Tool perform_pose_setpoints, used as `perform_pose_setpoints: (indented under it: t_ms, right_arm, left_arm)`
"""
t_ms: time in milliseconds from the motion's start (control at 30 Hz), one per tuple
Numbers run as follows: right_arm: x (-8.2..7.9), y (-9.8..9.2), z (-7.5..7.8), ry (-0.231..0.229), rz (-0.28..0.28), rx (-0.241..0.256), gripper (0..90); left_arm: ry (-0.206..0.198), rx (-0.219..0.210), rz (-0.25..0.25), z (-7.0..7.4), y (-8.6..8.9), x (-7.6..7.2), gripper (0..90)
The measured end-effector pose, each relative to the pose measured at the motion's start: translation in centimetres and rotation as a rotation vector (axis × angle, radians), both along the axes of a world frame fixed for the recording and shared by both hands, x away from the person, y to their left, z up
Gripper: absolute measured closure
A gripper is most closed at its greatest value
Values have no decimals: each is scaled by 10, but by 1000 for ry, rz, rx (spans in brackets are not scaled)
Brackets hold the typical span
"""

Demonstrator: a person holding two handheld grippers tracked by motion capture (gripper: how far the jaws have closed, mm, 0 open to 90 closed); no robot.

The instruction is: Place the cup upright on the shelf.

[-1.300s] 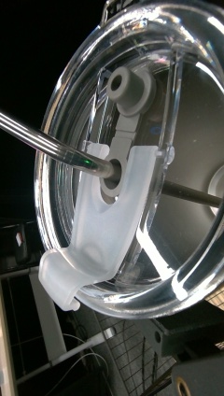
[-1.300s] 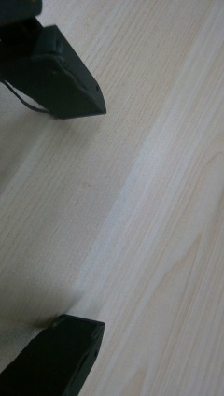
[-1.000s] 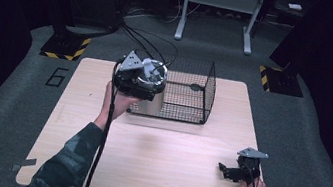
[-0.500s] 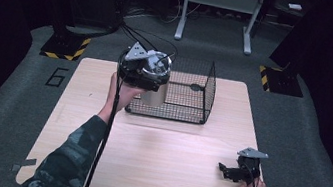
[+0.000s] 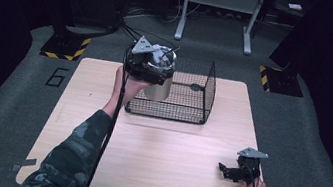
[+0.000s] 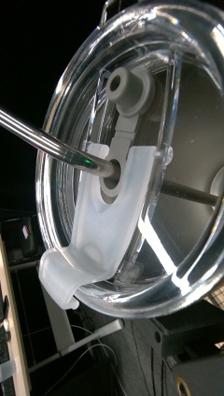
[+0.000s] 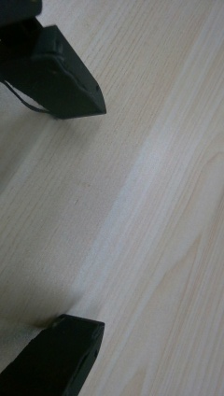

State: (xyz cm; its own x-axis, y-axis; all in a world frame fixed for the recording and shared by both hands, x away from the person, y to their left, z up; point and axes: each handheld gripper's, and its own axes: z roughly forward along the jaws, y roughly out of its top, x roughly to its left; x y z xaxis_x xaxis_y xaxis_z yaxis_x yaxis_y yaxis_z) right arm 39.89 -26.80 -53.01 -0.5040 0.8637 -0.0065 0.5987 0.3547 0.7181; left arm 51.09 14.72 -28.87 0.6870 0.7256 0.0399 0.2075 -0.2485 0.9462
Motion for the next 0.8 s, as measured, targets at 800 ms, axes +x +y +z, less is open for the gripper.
perform_pose_setpoints:
  t_ms: [800]
  right_arm:
    - [0, 1, 0, 5, -13, 8, 0]
  left_arm:
    - [19, -2, 52, -4, -18, 34, 37]
